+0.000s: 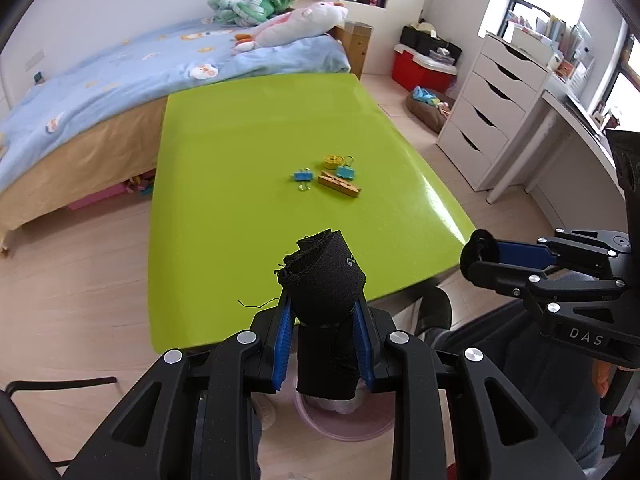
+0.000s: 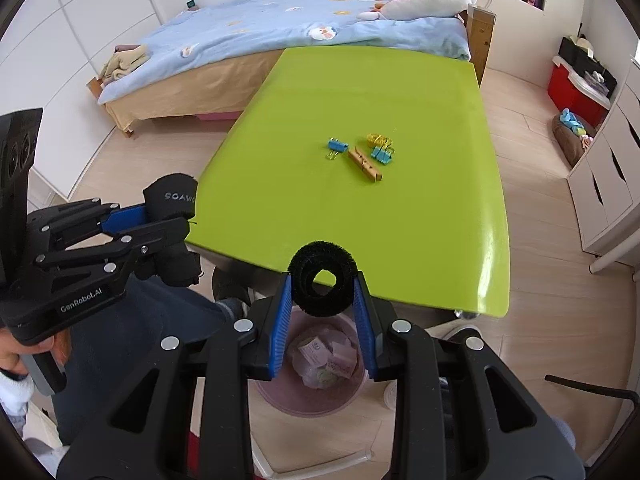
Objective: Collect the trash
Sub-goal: 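Carry both items over the pink wastebasket and open both grippers to drop them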
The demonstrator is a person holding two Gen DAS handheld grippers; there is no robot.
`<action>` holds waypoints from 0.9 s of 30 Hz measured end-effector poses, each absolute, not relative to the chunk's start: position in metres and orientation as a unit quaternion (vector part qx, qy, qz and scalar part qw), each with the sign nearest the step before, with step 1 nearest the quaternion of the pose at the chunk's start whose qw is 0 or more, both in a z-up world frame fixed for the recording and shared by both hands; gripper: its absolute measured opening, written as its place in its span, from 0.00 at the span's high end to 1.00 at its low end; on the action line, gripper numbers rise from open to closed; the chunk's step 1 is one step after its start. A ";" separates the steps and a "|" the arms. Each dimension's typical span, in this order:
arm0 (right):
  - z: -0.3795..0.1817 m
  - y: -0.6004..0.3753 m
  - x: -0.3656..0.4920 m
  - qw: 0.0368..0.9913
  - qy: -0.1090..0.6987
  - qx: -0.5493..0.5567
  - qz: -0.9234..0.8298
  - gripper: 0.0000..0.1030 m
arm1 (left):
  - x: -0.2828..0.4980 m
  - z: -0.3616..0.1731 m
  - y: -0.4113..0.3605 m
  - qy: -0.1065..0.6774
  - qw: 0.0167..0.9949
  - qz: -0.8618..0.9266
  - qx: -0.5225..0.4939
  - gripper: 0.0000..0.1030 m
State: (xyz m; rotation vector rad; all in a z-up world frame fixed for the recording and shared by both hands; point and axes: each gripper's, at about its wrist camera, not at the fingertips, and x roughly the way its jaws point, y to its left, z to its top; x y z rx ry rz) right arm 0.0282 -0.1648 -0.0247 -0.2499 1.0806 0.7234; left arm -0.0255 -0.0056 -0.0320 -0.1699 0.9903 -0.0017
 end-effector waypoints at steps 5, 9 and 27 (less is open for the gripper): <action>-0.029 -0.178 0.007 0.781 0.507 -0.115 0.346 0.71 | -0.043 -0.034 -0.016 0.475 0.877 -0.011 -0.078 0.74; -0.036 -0.185 -0.009 0.771 0.514 -0.117 0.357 0.71 | -0.055 -0.038 -0.023 0.478 0.875 -0.019 -0.077 0.74; -0.050 -0.186 -0.020 0.757 0.524 -0.107 0.375 0.19 | -0.079 -0.038 -0.025 0.479 0.873 -0.032 -0.083 0.74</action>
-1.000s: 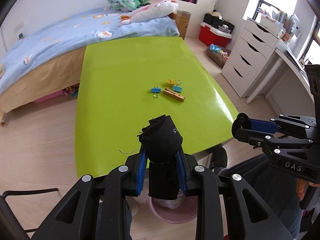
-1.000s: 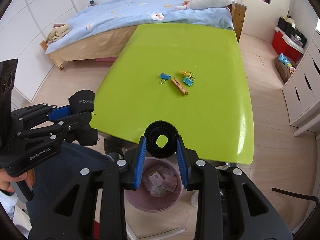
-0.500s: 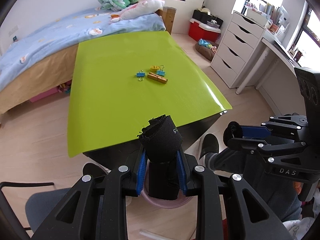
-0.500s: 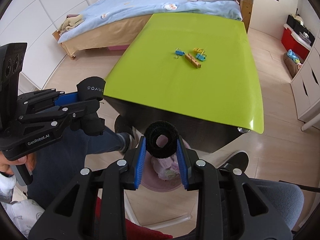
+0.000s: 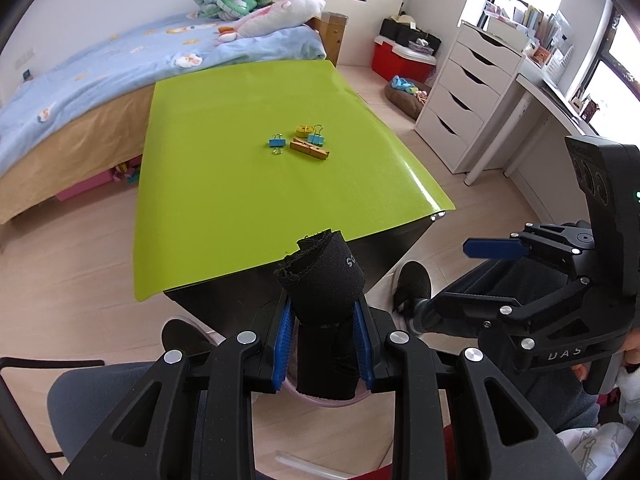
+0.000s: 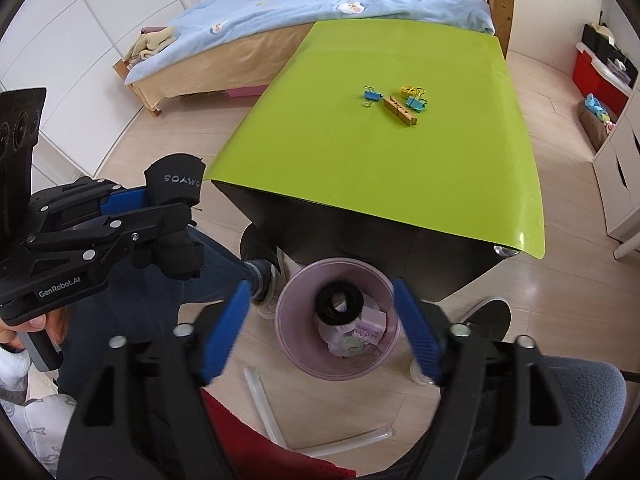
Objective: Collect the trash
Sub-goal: 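Carry both items over the pink wastebasket and open both grippers to drop them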
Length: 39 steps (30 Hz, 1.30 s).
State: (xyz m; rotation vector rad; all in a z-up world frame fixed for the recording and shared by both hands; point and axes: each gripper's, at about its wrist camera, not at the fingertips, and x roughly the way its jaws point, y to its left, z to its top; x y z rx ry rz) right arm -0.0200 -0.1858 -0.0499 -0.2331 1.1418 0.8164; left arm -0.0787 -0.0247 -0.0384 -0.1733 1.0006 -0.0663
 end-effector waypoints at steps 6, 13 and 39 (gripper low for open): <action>-0.048 -0.194 -0.014 0.769 0.522 -0.099 0.357 0.07 | -0.079 -0.040 -0.028 0.481 0.872 -0.041 -0.081 0.74; -0.043 -0.203 -0.009 0.782 0.517 -0.092 0.334 0.06 | -0.079 -0.042 -0.037 0.485 0.870 -0.056 -0.073 0.74; -0.033 -0.235 0.000 0.805 0.506 -0.051 0.305 0.05 | -0.069 -0.047 -0.049 0.491 0.866 -0.069 -0.073 0.13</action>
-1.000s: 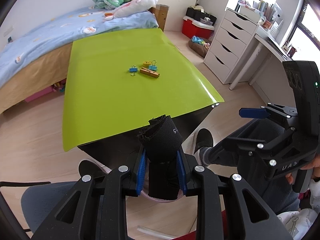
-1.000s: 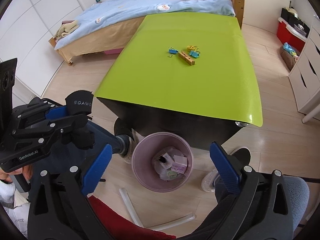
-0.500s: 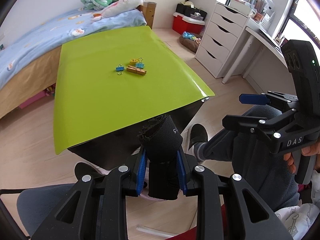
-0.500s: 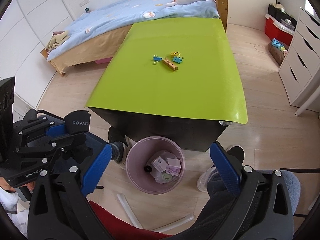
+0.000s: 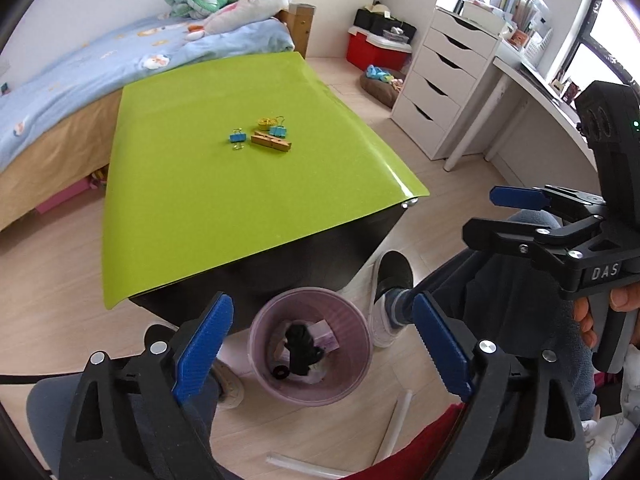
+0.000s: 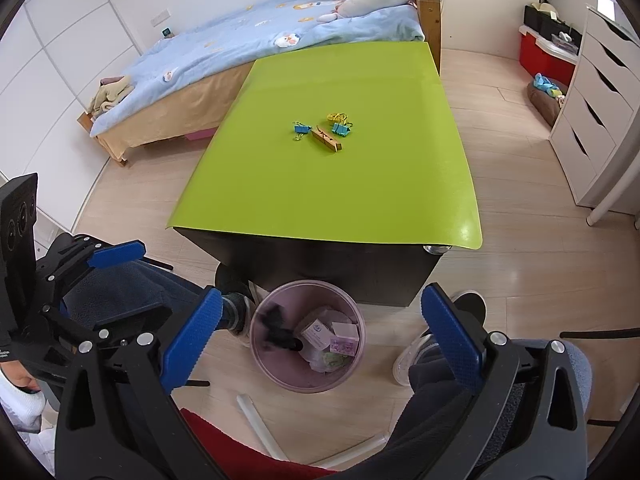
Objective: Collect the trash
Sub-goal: 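Carry both items over the pink wastebasket and open both grippers to drop them, then bring both tools back above the table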
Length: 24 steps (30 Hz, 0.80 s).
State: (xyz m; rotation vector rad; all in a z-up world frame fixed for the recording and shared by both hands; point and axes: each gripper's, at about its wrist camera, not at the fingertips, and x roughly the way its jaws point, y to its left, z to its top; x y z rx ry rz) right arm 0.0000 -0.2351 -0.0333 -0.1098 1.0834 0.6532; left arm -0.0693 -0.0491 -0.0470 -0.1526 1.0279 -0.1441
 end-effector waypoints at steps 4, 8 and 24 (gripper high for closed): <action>-0.034 -0.235 0.000 0.805 0.506 -0.050 0.306 0.03 | -0.069 -0.048 -0.043 0.488 0.869 -0.049 -0.069 0.09; -0.034 -0.233 -0.001 0.804 0.505 -0.051 0.310 0.03 | -0.069 -0.046 -0.040 0.480 0.875 -0.029 -0.056 0.07; -0.033 -0.219 0.015 0.800 0.503 -0.060 0.321 0.03 | -0.064 -0.046 -0.026 0.477 0.876 -0.016 -0.071 0.07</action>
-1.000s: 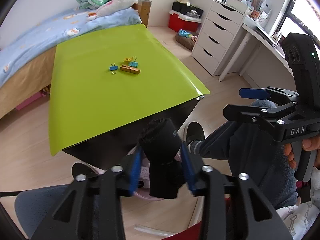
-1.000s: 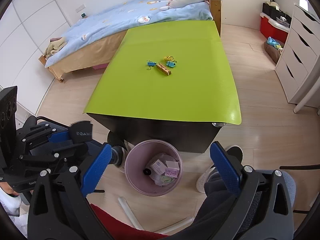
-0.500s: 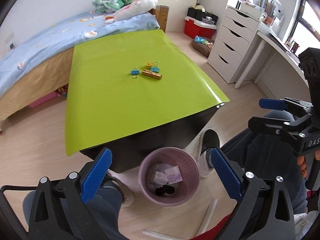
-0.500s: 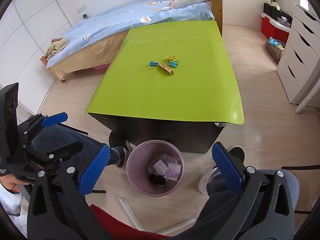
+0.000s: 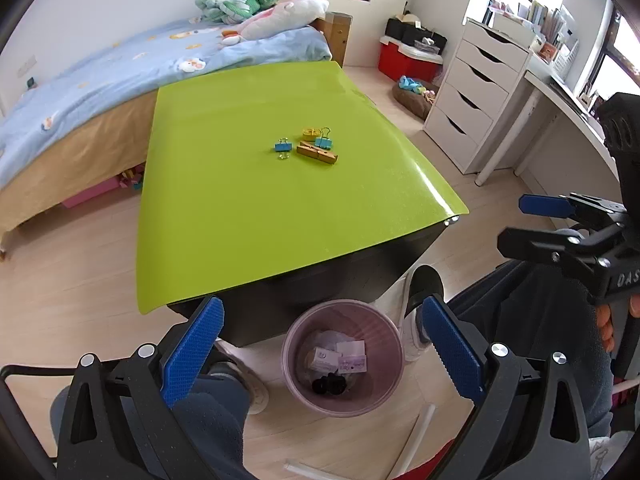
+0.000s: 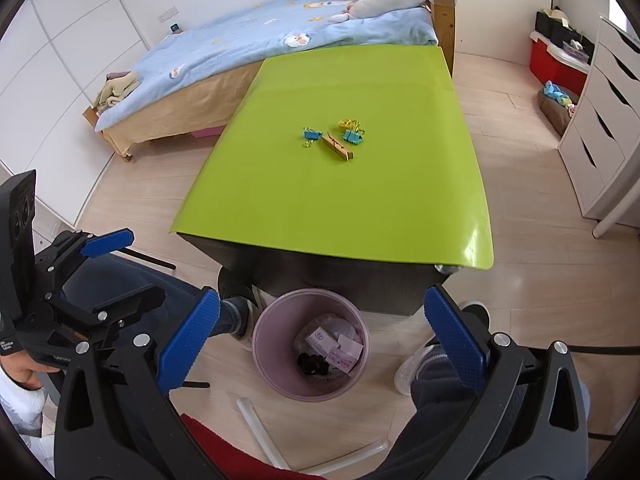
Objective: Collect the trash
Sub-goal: 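Bring both tools back above the table, then grasp the wooden clothespin with the right gripper and lift it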
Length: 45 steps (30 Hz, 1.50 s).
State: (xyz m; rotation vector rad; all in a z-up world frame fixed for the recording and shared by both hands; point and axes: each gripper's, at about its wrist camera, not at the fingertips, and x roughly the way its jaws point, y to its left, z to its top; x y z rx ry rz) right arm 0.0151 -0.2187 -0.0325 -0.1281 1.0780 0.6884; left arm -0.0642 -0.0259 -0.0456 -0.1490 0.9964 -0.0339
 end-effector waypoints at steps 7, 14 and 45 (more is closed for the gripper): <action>-0.031 -0.193 0.055 0.794 0.506 -0.073 0.329 0.03 | -0.055 -0.041 -0.015 0.469 0.880 -0.009 -0.075 0.07; -0.032 -0.152 0.096 0.783 0.503 -0.114 0.347 0.03 | -0.043 -0.036 -0.001 0.463 0.883 0.000 -0.077 0.07; -0.137 -0.042 0.211 0.669 0.585 -0.258 0.379 0.54 | -0.032 -0.053 0.021 0.477 0.873 0.018 -0.101 0.07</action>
